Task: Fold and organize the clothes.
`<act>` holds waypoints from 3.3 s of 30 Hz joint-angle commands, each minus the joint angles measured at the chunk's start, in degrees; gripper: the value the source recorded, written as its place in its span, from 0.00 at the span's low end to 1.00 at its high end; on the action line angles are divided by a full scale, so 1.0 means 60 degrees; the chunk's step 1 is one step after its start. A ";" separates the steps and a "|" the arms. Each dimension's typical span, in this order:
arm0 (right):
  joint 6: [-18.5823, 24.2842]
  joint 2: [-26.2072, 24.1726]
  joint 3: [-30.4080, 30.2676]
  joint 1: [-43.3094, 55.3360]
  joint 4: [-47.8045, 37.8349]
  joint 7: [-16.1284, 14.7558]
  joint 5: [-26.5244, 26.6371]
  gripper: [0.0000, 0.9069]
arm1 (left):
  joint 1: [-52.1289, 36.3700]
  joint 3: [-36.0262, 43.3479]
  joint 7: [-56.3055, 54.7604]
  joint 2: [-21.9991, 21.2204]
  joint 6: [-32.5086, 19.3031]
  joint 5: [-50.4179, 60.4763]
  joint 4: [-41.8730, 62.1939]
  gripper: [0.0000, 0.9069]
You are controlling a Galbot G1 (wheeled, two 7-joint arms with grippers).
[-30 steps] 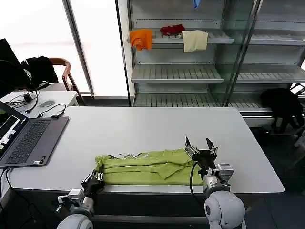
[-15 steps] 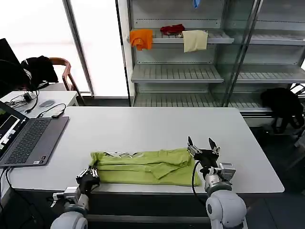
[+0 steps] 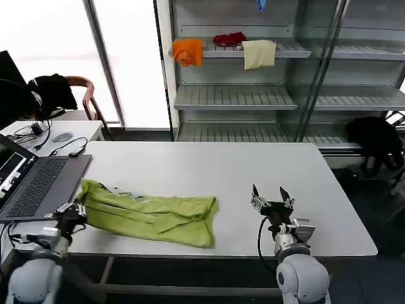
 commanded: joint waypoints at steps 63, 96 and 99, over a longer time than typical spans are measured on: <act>0.0473 0.0084 -0.0034 -0.0232 -0.0410 -0.0075 -0.0225 1.00 | 0.0643 0.6425 -0.1682 -0.3222 0.1672 0.3576 -0.1327 1.00; 0.0467 0.0174 -0.0314 -0.0002 -0.0729 -0.0040 -0.0475 1.00 | 0.0124 0.0628 -0.0276 -0.1290 0.2390 -0.3349 -0.0631 1.00; 0.0465 0.0162 -0.0316 -0.0002 -0.0743 -0.0042 -0.0506 1.00 | 0.0095 0.0836 -0.0356 -0.1375 0.2371 -0.3240 -0.0445 1.00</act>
